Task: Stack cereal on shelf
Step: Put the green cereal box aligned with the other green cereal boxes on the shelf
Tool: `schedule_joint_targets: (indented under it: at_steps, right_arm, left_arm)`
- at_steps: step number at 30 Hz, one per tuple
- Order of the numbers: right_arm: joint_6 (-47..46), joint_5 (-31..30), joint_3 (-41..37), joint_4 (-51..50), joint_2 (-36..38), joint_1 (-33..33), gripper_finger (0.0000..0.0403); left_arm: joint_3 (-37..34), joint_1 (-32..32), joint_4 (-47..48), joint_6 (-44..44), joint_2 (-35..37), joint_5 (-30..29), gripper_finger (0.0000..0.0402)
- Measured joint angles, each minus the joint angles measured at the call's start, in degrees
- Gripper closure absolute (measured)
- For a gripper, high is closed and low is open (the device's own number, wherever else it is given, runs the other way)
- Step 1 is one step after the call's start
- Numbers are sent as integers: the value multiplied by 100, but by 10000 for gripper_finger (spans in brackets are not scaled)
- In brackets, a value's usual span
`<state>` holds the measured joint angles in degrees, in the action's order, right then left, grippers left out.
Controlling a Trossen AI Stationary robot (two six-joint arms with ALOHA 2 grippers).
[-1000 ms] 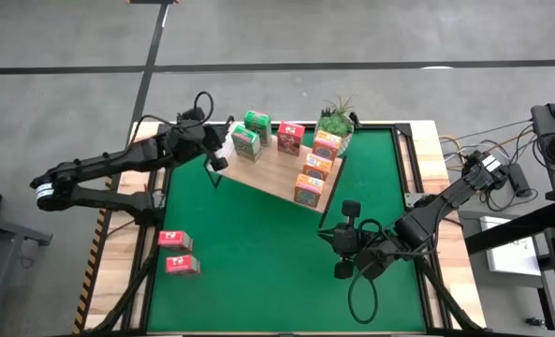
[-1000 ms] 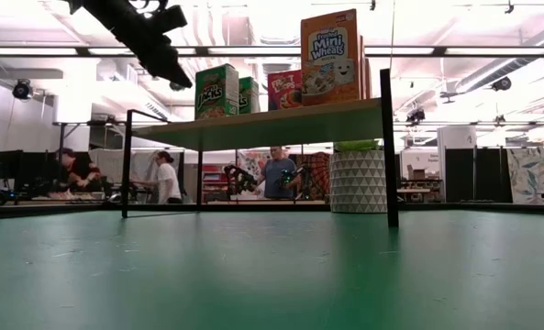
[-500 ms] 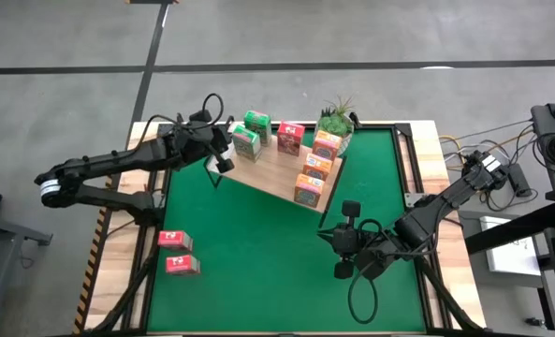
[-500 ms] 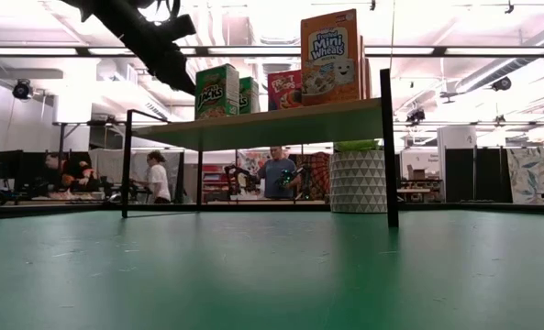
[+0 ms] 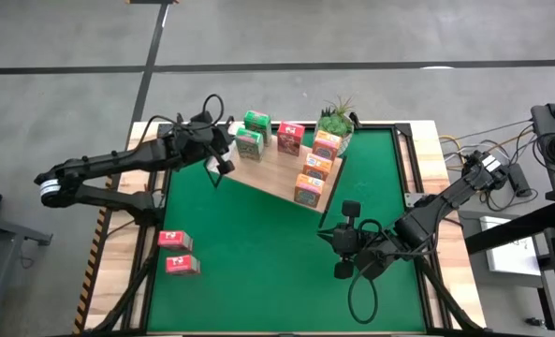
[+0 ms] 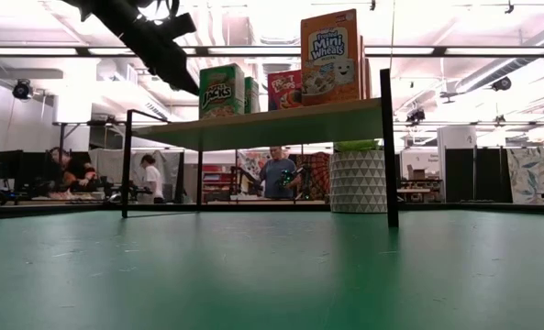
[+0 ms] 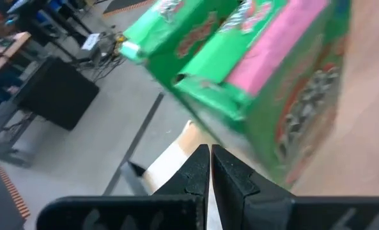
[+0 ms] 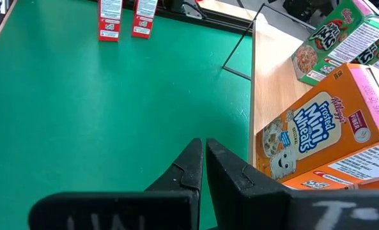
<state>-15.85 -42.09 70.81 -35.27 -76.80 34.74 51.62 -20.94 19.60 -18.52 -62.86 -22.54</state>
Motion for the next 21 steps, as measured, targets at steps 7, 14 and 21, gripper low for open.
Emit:
schedule_joint_targets:
  at_steps: [7, 14, 21]
  right_arm:
    - [-12, 0, 0, 0, 0, 0, 394]
    - [-5, 0, 0, 0, 0, 0, 394]
    - [-18, 0, -64, 104, -2, 0, 394]
  left_arm:
    - [0, 187, 151, 239, 340, -291, 401]
    - [0, 961, 189, 878, 670, -38, 401]
    - [0, 2327, 183, 1370, 701, -51, 401]
